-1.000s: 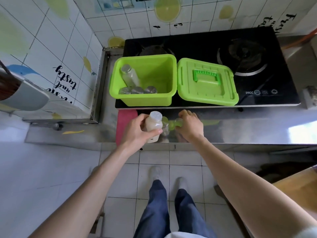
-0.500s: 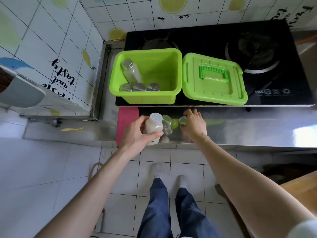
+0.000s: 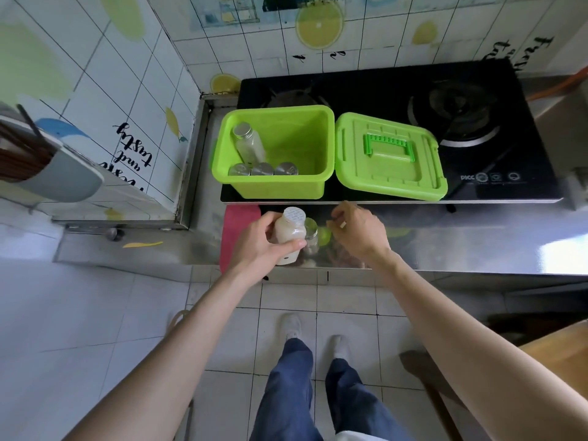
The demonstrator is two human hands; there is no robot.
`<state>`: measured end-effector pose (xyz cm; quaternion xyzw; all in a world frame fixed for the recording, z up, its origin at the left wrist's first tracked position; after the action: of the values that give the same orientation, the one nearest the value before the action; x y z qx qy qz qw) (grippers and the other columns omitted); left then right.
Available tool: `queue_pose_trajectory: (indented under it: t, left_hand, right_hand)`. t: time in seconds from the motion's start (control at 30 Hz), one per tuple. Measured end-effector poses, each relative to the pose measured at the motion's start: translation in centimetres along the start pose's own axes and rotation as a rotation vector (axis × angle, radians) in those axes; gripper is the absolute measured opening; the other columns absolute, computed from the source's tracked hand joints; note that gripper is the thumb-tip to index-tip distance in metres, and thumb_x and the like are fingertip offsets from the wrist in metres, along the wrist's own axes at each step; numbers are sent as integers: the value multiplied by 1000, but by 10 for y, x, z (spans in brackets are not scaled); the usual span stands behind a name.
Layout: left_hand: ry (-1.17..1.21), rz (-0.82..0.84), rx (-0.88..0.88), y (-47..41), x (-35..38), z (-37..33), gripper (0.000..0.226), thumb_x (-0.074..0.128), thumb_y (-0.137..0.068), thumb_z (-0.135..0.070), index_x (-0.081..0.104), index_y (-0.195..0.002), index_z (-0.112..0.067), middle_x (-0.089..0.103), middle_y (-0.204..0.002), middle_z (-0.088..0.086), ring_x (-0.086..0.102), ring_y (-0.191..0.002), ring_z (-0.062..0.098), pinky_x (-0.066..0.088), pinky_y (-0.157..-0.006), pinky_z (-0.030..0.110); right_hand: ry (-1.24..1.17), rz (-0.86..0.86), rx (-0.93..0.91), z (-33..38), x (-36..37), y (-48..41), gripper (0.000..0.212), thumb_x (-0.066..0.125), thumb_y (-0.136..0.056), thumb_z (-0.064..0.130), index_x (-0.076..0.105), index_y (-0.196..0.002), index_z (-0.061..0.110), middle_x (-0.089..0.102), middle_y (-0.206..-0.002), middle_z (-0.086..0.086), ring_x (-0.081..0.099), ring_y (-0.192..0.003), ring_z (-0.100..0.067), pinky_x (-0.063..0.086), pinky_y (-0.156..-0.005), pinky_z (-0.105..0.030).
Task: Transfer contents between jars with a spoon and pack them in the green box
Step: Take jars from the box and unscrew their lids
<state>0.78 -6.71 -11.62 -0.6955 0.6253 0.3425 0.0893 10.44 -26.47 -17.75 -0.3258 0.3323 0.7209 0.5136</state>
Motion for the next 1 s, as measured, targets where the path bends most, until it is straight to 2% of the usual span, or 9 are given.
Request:
queue_pose_trajectory:
  t: [0.17,0.23,0.33,0.47,0.63,0.73,0.8,0.9,1.0]
  left_hand:
    - [-58,-31,45,3,-5,-11,62,86,-61,-64,68,-113,-36,75,-101,-20,70,-95,4,58,-90,44]
    - [-73,-37,64,4,-7,-15,63,87,-60,-64,68,-113,-36,75,-101,-20,70,-95,5,58,-90,45]
    - [-106,-45,84,6,-11,-21,60,92,-64,-58,67,-116,-39,75,-105,-20,70,-96,6,59,-89,44]
    - [-160,-48,104,7,-15,-28,61,91,-64,-59,68,-116,-38,75,-102,-18,69,-94,5,59,-84,41]
    - [-275,-33,136,9,-17,-40,56,91,-70,-53,69,-119,-34,75,-100,-16,69,-93,9,55,-73,29]
    - [-340,-45,151,10,-16,-48,54,90,-72,-50,70,-119,-34,74,-100,-14,67,-91,12,47,-64,23]
    - [-385,-62,162,10,-15,-52,55,90,-72,-51,70,-120,-35,75,-103,-12,66,-90,13,46,-63,24]
    - [-434,-74,146,11,-12,-51,53,88,-73,-52,71,-120,-35,74,-102,-12,59,-85,11,37,-57,18]
    - [-454,-61,142,11,-6,-48,50,88,-74,-51,70,-118,-33,72,-96,-12,67,-89,17,39,-57,22]
  right_hand:
    - [-183,91,-235,68,-43,10,24,65,-96,36,72,-116,25,75,-100,13,70,-85,-11,57,-74,-34]
    - [-201,167,-336,92,-56,20,31,65,-96,34,68,-126,24,72,-105,16,72,-82,-13,59,-76,-36]
    - [-142,222,-409,113,-71,31,39,68,-93,34,65,-132,28,69,-110,19,72,-83,-7,57,-73,-31]
    - [-22,200,-456,132,-83,39,42,72,-85,32,69,-126,37,73,-115,16,72,-84,-4,60,-73,-32]
    - [180,187,-481,143,-90,42,37,74,-80,29,72,-117,35,69,-87,16,69,-83,-13,55,-68,-30]
    - [313,162,-481,145,-88,41,44,73,-76,35,69,-120,33,74,-91,7,65,-78,-22,50,-65,-30]
    - [345,159,-473,143,-85,41,46,74,-74,37,68,-120,31,75,-92,4,65,-79,-25,53,-67,-31]
    - [354,181,-455,139,-78,42,44,75,-74,35,69,-116,26,74,-91,1,66,-78,-27,56,-68,-34]
    - [347,196,-433,135,-74,42,43,76,-74,34,69,-115,23,74,-95,-1,66,-81,-27,56,-68,-34]
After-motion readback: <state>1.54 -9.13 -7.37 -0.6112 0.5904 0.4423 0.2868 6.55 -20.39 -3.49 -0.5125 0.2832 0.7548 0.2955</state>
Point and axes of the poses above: each hand's wrist, its own y-axis away from the middle knuckle, its own x-axis out of the palm, z = x × y, the point moved 10 cm from there along -y, towards the middle knuckle
